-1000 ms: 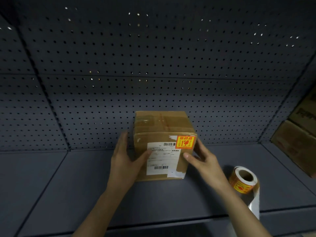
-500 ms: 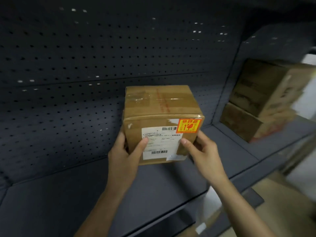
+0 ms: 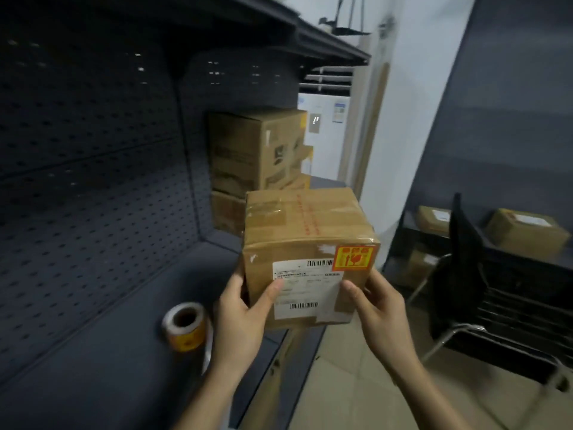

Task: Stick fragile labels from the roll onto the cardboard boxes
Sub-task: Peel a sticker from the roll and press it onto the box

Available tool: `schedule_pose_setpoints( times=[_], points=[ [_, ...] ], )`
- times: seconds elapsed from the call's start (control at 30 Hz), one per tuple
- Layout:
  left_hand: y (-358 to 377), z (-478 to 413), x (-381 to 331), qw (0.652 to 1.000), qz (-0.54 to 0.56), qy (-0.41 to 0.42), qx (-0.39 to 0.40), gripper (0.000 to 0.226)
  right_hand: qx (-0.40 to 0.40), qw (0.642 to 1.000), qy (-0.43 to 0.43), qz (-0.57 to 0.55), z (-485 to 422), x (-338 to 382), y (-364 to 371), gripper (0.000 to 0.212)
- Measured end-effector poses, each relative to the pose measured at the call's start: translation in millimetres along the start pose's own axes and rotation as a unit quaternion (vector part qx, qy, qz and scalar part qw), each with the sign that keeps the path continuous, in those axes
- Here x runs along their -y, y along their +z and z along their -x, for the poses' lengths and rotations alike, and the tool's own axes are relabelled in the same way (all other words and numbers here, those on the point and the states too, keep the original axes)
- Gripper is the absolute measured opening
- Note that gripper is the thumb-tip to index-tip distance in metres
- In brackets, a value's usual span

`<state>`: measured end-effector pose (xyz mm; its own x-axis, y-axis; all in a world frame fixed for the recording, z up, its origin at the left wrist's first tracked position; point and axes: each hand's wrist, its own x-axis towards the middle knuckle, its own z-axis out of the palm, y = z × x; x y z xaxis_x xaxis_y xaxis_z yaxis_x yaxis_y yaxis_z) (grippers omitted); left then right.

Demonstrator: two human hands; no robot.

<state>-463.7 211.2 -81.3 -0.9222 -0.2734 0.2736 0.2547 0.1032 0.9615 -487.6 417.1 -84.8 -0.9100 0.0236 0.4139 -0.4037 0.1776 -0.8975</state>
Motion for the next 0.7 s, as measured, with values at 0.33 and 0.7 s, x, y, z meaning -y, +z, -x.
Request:
schedule_pose_setpoints(
  times=[0.33,0.7],
  points=[
    [189,-73,26,0.994,0.019,-0.037,0.101,0.024,-0.089,0.994,0.055,0.01,-71,-85,-142,0.029],
    [305,-179,78,0.989,0.005,-0.046,0.139,0.022,-0.097,0.991,0.089,0.03,-177,-172,-210,0.036]
  ],
)
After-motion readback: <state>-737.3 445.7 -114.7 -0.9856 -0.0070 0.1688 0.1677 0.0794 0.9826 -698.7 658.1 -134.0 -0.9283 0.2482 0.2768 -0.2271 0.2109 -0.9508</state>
